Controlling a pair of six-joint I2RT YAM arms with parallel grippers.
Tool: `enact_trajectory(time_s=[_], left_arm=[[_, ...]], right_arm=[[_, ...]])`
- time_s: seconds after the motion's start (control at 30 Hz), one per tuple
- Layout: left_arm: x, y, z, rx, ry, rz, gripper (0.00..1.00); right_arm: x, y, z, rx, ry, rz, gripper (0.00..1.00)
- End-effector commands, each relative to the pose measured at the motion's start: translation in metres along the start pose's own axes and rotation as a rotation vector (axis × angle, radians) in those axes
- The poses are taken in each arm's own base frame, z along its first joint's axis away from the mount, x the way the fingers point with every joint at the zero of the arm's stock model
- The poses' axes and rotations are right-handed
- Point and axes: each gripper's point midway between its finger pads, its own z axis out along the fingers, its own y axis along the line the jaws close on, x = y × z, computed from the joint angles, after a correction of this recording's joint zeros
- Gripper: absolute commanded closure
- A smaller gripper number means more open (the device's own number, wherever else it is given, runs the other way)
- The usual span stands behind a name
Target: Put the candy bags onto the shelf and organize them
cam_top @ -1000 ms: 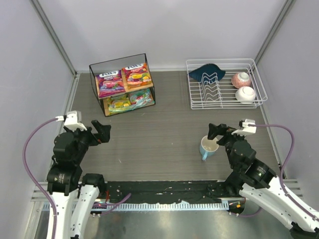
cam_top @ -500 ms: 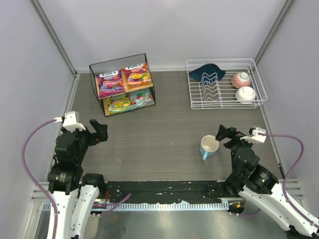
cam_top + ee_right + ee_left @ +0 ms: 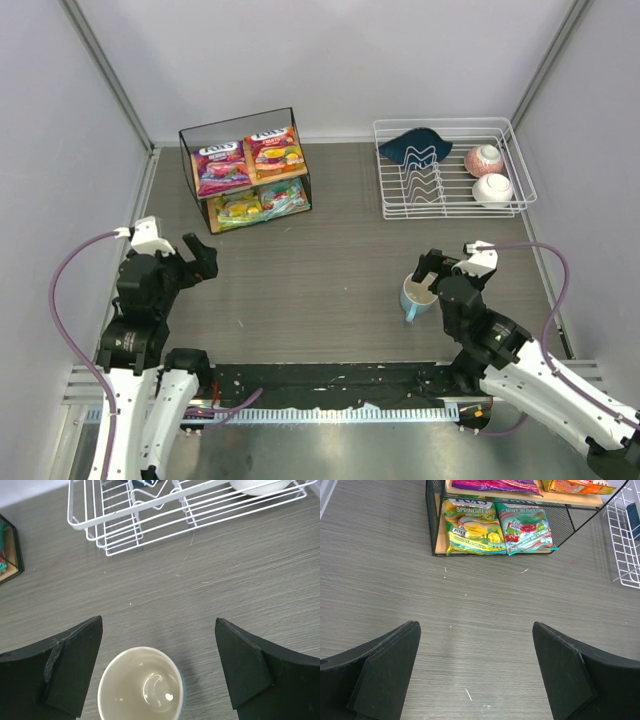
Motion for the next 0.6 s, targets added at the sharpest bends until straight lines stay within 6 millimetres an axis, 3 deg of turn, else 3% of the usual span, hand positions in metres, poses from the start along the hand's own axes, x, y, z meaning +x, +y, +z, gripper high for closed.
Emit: enact_trajectory(time_s=[0.0, 0.23, 0.57], left_arm=[[-0.008, -0.003, -0.002, 0.015, -0.038, -0.005, 0.00], [-0.008, -0.002, -0.004, 0.016, -0.050, -0.007, 0.00], [0.003, 0.008, 0.011, -0.057, 0.044, -0.010, 0.00]], right_arm=[[-0.007, 0.031, 0.002, -0.115, 0.003, 0.012, 0.00], [-0.005, 0.072, -0.007, -0.358, 0.009, -0.030, 0.00], [-0.006, 0.062, -0.005, -0.317, -0.017, -0.015, 0.00]])
